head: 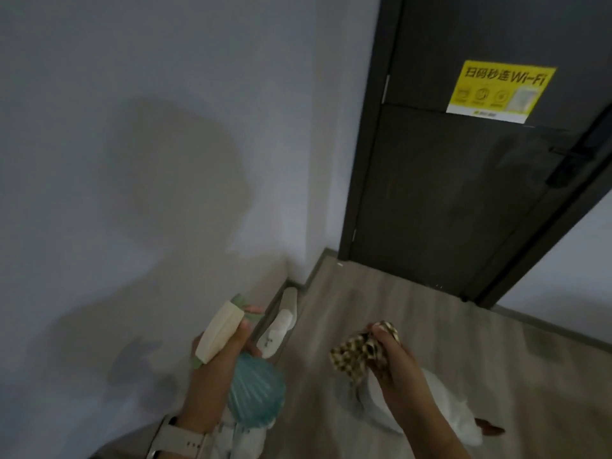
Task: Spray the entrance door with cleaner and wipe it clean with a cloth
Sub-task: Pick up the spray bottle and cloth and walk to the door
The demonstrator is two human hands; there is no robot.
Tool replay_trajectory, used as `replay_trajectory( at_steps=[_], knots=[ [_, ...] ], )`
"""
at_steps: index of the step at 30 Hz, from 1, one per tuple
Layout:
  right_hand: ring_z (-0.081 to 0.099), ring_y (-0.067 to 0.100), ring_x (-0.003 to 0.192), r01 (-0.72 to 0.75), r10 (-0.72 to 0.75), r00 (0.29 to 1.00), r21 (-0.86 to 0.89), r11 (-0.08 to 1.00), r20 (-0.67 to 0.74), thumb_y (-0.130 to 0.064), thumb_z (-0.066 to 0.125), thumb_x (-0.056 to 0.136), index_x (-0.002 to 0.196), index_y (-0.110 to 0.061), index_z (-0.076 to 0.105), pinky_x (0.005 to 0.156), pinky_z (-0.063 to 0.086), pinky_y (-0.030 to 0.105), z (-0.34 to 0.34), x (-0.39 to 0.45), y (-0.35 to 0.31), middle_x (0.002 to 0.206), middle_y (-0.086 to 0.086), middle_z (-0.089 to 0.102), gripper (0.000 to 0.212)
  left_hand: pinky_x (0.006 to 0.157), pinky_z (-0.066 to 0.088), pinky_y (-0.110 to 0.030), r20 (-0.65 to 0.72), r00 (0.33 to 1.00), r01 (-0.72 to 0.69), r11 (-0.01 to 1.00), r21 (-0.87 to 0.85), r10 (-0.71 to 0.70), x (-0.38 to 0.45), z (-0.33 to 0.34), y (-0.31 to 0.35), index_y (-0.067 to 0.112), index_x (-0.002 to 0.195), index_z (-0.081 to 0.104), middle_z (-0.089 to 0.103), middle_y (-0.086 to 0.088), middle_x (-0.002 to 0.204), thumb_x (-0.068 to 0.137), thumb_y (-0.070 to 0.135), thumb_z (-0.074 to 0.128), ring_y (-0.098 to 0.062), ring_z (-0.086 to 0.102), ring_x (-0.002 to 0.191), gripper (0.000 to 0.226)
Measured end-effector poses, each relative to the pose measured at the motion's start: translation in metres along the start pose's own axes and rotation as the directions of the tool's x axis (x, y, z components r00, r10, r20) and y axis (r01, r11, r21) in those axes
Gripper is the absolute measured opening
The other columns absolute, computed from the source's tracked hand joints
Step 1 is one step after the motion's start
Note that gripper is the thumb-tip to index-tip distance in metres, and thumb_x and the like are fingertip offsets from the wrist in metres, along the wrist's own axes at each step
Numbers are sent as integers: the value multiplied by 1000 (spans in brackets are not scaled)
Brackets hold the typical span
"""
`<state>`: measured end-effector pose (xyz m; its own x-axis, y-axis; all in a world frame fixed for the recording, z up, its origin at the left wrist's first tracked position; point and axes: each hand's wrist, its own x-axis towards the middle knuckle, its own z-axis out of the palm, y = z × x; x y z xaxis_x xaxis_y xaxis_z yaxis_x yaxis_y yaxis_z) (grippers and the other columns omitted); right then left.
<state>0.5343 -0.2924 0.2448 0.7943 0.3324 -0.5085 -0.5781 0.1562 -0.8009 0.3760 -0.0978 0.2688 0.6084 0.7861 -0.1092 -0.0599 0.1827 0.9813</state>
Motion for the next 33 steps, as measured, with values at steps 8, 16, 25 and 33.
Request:
replay_trajectory(
  at_steps=[8, 16, 25, 33],
  knots=[
    [68, 18, 74, 76, -77, 997, 39, 996, 14, -18, 62, 91, 112, 2, 65, 60, 55, 27, -36, 120, -125, 89, 14, 69, 29, 54, 52, -20, 192, 979, -99, 988, 116, 75, 100, 175, 45, 12, 72, 73, 70, -5, 64, 81, 19, 62, -12, 66, 56, 16],
    [65, 24, 95, 239, -239, 971, 41, 970, -3, -14, 60, 91, 105, -5, 69, 89, 47, 38, -28, 242, -230, 102, 15, 70, 19, 65, 54, -27, 347, 920, -234, 966, 108, 184, 239, 297, 60, 13, 110, 69, 74, -1, 100, 94, 23, 54, -22, 70, 78, 24],
    [66, 22, 85, 507, -499, 848, -1, 862, -178, -16, 67, 87, 113, -3, 64, 68, 54, 30, 26, 392, -404, 98, 18, 69, 29, 77, 54, -22, 530, 804, -309, 951, -17, 271, 447, 434, 109, 16, 114, 68, 73, 4, 101, 84, 33, 61, -11, 68, 94, 35],
    [68, 19, 94, 670, -744, 645, -338, 661, -176, -23, 71, 85, 108, -18, 69, 70, 50, 25, 41, 446, -567, 99, 5, 72, 24, 84, 43, -5, 604, 686, -461, 884, -71, 406, 565, 559, 194, 27, 102, 68, 71, 12, 100, 89, 23, 62, 9, 60, 96, 15]
  ],
)
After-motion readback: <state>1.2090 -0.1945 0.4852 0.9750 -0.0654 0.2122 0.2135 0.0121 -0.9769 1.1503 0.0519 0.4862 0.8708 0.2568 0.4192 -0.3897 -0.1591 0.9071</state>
